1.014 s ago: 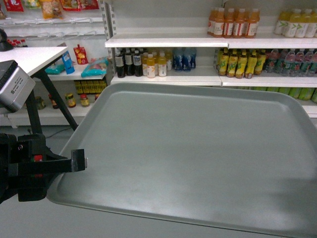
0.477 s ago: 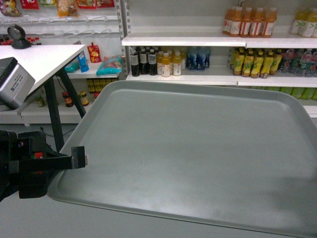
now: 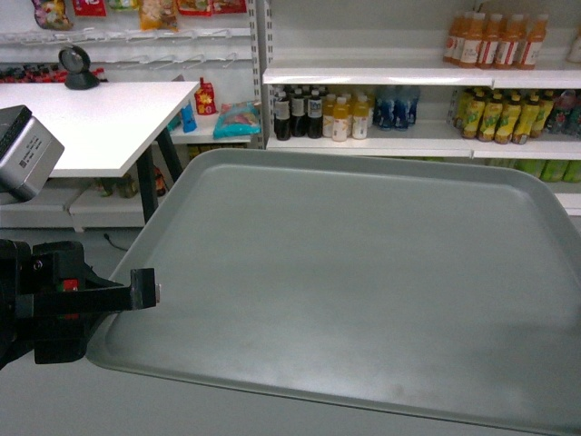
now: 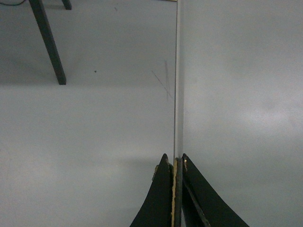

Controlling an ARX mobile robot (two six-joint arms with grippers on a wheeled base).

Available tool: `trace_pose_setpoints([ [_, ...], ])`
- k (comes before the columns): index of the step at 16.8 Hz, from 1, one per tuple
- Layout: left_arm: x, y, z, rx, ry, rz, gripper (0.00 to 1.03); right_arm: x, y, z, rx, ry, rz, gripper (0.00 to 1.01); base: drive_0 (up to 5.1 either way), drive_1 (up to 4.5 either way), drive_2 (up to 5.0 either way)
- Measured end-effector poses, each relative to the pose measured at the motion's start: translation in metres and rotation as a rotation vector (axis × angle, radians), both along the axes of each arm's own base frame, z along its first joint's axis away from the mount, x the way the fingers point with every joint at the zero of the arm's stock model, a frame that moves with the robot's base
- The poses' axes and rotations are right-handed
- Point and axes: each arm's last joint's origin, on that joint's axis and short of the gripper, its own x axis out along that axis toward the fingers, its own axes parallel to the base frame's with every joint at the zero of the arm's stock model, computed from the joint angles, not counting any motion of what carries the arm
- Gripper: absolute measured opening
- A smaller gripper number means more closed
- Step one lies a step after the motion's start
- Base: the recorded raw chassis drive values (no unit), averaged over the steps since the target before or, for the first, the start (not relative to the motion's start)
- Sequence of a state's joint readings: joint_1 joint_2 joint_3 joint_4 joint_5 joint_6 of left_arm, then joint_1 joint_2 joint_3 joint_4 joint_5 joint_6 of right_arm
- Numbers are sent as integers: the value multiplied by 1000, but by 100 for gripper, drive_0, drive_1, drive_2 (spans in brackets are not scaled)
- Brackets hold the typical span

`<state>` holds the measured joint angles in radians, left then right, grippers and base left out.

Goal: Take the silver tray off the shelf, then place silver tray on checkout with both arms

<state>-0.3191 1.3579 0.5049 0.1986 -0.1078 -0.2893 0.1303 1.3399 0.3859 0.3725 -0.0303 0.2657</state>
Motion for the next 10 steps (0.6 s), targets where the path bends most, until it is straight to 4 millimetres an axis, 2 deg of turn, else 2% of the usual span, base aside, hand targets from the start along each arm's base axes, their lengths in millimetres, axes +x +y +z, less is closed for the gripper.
trace_pose_setpoints([
  [10,0,0,0,1,2,0,2,0,0,0,0,2,0,3,-499,244,244],
])
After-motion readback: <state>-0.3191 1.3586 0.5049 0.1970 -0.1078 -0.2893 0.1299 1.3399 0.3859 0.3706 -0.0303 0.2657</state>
